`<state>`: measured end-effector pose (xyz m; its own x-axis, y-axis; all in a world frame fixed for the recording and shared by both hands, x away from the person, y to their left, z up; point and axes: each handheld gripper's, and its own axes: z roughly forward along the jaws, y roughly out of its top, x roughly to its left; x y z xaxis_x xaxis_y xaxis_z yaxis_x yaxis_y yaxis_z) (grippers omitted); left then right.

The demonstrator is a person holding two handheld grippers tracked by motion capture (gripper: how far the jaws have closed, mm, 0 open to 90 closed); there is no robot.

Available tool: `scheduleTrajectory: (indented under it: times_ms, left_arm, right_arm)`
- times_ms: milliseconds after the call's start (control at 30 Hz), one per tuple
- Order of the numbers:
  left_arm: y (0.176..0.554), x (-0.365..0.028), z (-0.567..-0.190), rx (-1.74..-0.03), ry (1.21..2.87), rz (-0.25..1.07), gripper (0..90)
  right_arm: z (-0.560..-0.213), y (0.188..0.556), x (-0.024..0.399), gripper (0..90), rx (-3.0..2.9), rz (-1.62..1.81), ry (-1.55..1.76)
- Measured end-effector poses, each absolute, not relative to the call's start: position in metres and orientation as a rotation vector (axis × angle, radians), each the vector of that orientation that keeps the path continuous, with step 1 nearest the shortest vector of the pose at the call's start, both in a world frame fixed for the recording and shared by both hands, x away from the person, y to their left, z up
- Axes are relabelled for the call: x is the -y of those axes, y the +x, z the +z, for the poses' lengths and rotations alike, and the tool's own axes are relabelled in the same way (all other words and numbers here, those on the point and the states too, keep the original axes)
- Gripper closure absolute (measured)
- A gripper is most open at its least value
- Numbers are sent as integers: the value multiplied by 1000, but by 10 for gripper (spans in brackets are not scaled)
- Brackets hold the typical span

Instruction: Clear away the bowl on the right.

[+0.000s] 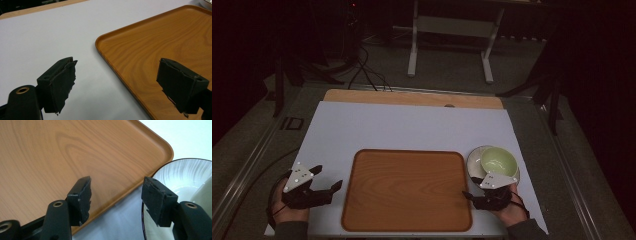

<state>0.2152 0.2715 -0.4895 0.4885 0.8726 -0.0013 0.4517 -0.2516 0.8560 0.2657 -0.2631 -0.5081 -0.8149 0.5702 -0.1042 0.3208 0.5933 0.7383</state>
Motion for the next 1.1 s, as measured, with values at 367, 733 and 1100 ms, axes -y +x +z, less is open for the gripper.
scheduleTrajectory:
  times_ms: [367, 733, 1100]
  left_arm:
    - [215, -273, -489, -1106, 1875, 626, 150]
    - [215, -273, -489, -1113, 1865, 623, 151]
    - [216, -275, -490, -1125, 1856, 616, 151]
  right_arm:
    - [-499, 269, 266, 435, -2458, 1079, 734]
    - [-489, 273, 269, 435, -2406, 1049, 738]
    - [-476, 277, 273, 416, -2316, 1046, 779]
